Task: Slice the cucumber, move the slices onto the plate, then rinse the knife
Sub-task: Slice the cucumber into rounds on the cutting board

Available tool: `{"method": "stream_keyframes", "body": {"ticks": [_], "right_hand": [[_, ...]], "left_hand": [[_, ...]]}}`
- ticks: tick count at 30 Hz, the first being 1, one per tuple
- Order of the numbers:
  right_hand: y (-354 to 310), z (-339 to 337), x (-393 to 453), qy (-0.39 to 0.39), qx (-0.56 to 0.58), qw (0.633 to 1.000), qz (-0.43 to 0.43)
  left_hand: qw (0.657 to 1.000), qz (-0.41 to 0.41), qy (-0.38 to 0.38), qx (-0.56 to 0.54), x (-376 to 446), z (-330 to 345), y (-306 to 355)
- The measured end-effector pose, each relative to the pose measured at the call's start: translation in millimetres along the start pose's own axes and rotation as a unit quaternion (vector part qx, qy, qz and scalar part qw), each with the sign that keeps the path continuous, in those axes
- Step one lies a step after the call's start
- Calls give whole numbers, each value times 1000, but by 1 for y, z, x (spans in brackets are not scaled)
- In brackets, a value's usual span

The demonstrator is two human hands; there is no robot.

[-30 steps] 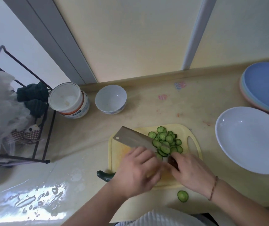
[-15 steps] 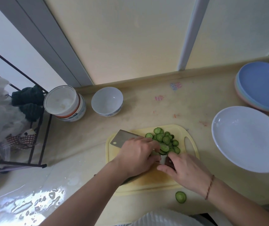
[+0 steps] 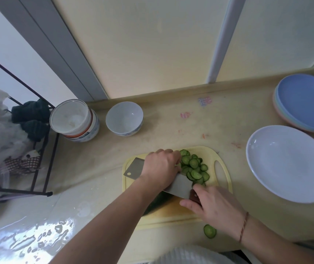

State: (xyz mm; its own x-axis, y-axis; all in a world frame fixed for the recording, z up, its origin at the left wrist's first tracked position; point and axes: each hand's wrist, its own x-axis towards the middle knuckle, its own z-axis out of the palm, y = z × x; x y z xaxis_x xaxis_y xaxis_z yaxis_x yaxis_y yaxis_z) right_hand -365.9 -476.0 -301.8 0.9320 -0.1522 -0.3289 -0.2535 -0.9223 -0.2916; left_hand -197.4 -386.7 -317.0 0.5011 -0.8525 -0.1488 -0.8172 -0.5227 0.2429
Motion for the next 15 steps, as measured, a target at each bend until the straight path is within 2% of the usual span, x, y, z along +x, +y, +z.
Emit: {"method": "stream_keyframes", "body": {"ticks": [2, 4, 6, 8, 12, 15], "right_hand": [[-2, 2, -3, -1, 18, 1000, 6], [-2, 1, -4, 0, 41, 999, 16], [-1, 1, -4, 0, 60, 998, 21], [0, 0, -2, 0, 90, 996, 28], [4, 6, 4, -21, 222, 974, 43], [3, 1, 6, -33, 344, 937, 48]], "left_hand": [[999, 5, 30, -11, -2, -2, -2], [989, 30, 122, -80, -9, -9, -3], [958, 55, 238, -152, -20, -19, -1], [922, 78, 323, -199, -35, -29, 2], [877, 175, 383, -233, -62, -22, 0], [875, 222, 379, -206, -79, 0, -9]]}}
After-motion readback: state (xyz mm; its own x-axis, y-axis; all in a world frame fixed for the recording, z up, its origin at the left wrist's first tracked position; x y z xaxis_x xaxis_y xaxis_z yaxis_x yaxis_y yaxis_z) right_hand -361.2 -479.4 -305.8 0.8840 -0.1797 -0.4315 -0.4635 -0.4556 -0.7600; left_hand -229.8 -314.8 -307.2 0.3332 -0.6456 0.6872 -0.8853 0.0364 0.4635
